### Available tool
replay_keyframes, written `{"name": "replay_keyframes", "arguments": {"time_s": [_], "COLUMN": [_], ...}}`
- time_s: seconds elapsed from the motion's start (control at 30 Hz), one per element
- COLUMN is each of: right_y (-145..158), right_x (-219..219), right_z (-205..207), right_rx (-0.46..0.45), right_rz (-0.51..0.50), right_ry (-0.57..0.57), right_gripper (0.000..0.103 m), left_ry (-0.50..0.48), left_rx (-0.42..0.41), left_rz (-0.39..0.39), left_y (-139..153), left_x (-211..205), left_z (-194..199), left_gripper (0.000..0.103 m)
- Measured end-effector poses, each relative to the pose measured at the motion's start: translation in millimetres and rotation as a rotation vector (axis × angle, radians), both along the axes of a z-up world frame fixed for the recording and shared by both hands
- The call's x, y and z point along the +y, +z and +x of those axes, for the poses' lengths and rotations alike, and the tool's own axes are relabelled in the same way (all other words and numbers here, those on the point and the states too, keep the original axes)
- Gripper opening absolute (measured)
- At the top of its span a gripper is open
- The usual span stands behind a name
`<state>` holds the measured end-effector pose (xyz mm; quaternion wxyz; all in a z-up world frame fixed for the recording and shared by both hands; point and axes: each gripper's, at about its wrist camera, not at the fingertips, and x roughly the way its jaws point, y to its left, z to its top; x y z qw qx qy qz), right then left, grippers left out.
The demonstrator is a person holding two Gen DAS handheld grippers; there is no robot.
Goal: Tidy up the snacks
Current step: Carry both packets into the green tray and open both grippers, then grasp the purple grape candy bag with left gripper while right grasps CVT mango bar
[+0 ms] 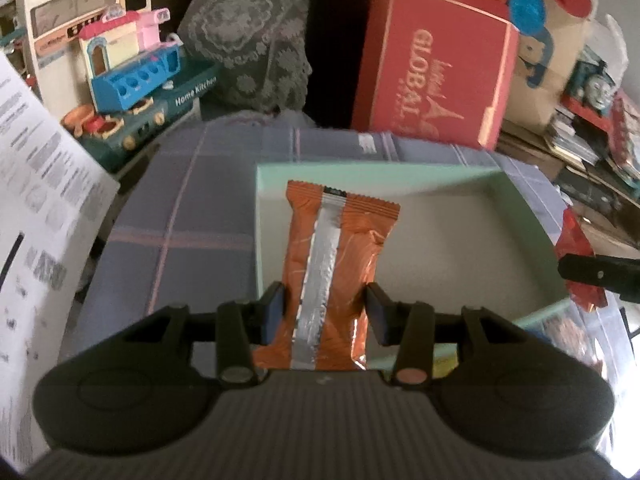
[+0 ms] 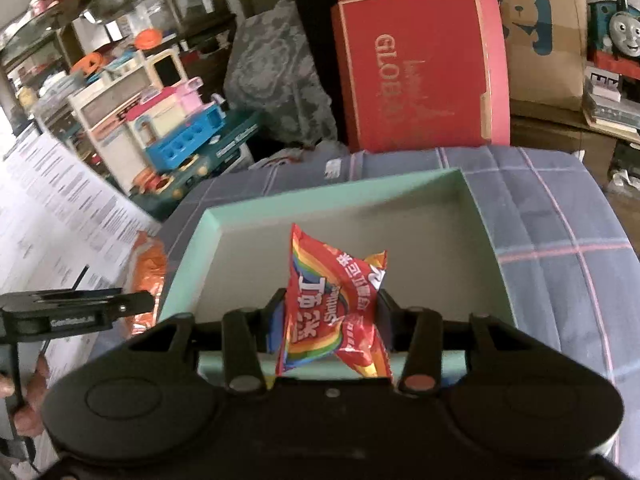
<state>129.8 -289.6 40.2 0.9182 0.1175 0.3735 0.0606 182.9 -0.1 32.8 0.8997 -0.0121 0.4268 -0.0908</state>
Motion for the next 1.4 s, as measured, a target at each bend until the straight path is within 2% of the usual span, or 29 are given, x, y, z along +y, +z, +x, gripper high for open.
{"name": "replay_keyframes", "arguments": {"time_s": [0.27, 0.47, 0.5, 0.53, 0.57, 0.6, 0.63, 0.7, 1.07, 1.23, 1.4], "right_y": [-22, -33, -34, -35, -36, -35, -35, -32, -27, -21, -24], "right_x": [-1, 4, 5, 6, 9, 10, 11, 11, 13, 15, 25], "right_z": [89, 127, 132, 136, 138, 138, 137, 132, 91, 54, 15], "right_rx": [0.024, 0.023, 0.019, 0.014, 0.01, -0.003, -0.023, -0.032, -0.008, -0.014, 0.0], "right_rz": [-0.037, -0.044, -0.044, -0.05, -0.057, -0.061, -0.061, -0.047, -0.034, -0.004, -0.009], "right_ry": [-0.018, -0.022, -0.021, -0.025, -0.03, -0.041, -0.05, -0.045, -0.032, -0.024, 0.006], "right_gripper": [0.044, 0.047, 0.053, 0.068, 0.08, 0.103, 0.103, 0.103, 0.103, 0.103, 0.103], "left_ry": [0.018, 0.039, 0.043, 0.049, 0.056, 0.071, 0.089, 0.097, 0.04, 0.033, 0.041], "left_rx": [-0.003, 0.011, 0.013, 0.007, 0.001, -0.005, -0.021, -0.047, 0.016, 0.009, 0.037], "left_rz": [0.038, 0.058, 0.064, 0.072, 0.081, 0.091, 0.102, 0.109, 0.106, 0.122, 0.121], "left_y": [-15, -32, -34, -35, -36, -36, -35, -32, -31, -28, -34], "left_x": [-11, -12, -13, -13, -13, -14, -13, -14, -18, -14, -2], "left_z": [75, 103, 106, 107, 108, 107, 104, 97, 48, 16, -16], "left_gripper": [0.043, 0.045, 0.045, 0.053, 0.075, 0.088, 0.103, 0.103, 0.103, 0.103, 0.103]}}
